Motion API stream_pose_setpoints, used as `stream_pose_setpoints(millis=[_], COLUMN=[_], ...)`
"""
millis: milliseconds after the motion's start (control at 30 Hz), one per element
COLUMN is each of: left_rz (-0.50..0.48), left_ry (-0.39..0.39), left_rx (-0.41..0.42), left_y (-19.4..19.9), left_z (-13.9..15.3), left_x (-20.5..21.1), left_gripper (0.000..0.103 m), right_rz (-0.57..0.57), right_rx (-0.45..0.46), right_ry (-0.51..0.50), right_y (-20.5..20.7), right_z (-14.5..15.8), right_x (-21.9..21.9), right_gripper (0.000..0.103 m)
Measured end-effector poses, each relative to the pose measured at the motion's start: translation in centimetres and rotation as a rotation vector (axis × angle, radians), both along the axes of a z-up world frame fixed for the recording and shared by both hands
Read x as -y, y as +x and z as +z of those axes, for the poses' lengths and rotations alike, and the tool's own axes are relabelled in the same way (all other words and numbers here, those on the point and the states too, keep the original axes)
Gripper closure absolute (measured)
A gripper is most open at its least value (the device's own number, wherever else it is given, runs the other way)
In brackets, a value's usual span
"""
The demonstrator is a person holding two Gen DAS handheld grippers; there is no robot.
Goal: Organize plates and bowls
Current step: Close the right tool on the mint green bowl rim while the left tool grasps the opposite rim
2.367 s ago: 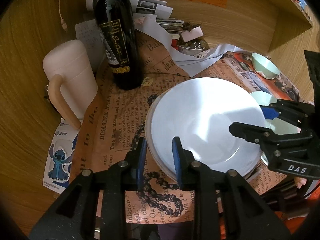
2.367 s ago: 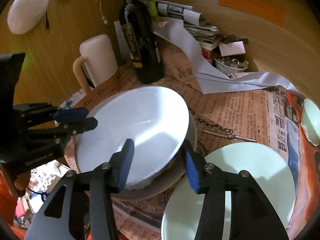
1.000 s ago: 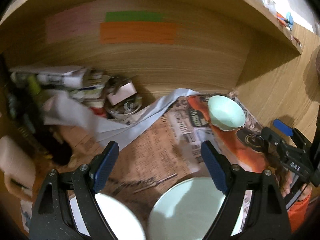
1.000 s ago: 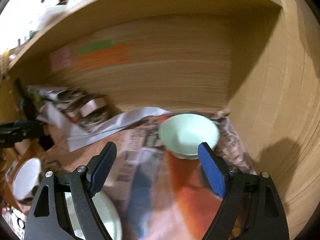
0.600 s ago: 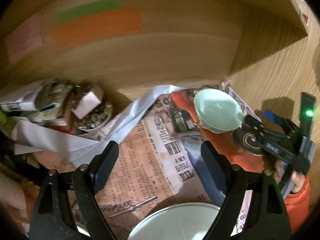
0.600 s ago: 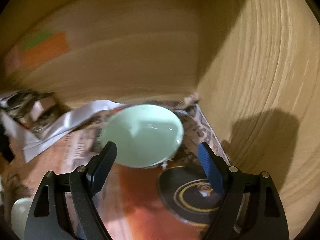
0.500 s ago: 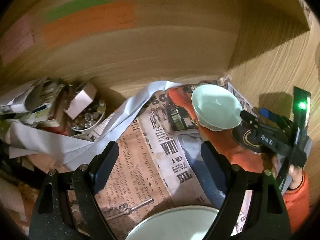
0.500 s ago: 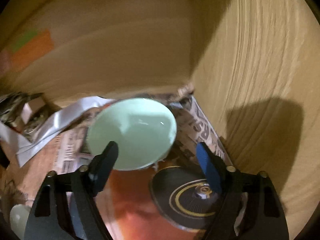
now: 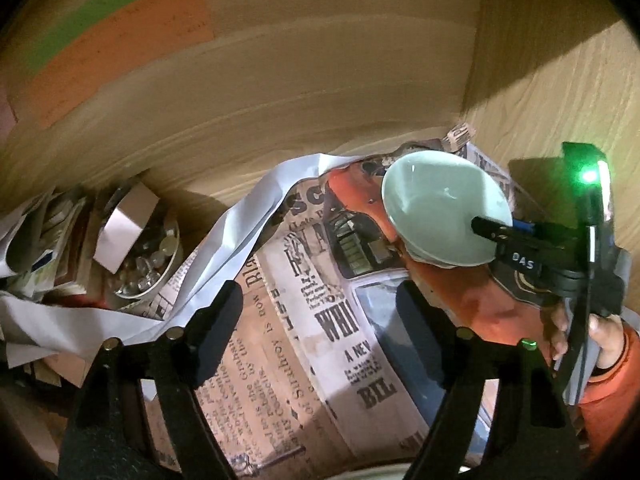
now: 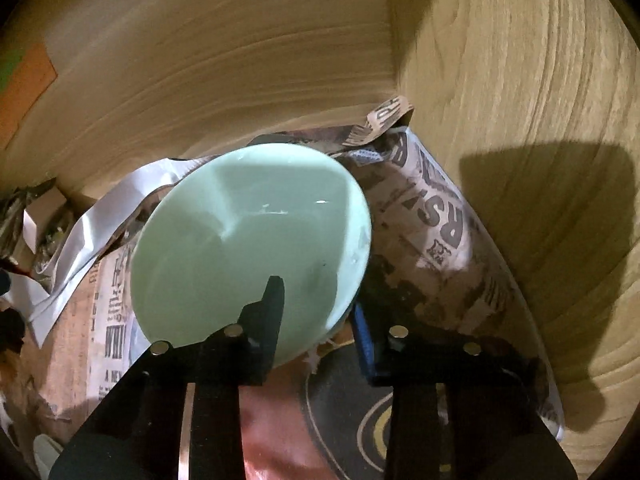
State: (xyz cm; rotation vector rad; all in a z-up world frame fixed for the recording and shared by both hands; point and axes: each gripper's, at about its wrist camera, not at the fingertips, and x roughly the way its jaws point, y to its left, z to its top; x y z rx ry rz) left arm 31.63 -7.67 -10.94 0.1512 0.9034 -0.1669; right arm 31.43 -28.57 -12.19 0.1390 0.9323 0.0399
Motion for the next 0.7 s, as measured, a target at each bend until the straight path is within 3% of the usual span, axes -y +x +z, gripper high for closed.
stream_pose_setpoints(millis=[167, 533, 700], left_rz=[0.009, 0.028, 0.024], left_ry=[-0.004, 0.011, 0.031], left_rx=[-0.029, -0.133, -0.172], left_y=[1.3, 3.6, 4.3], left_z=[-0.8, -3.4, -4.1], left_x=[-0.1, -0.3, -0.2], left_gripper=[0.031, 0.039, 0.051], right_rz=[0.080, 0.331, 0.351], right_rx=[-0.015, -0.069, -0.091], right_ry=[0.047, 0.051, 0.053], right_y=[-0.7, -2.1, -2.3], right_z=[0.3, 0.4, 0.3], right_x=[-0.7, -4.3, -4.5], right_gripper=[0.080, 0.080, 0.079])
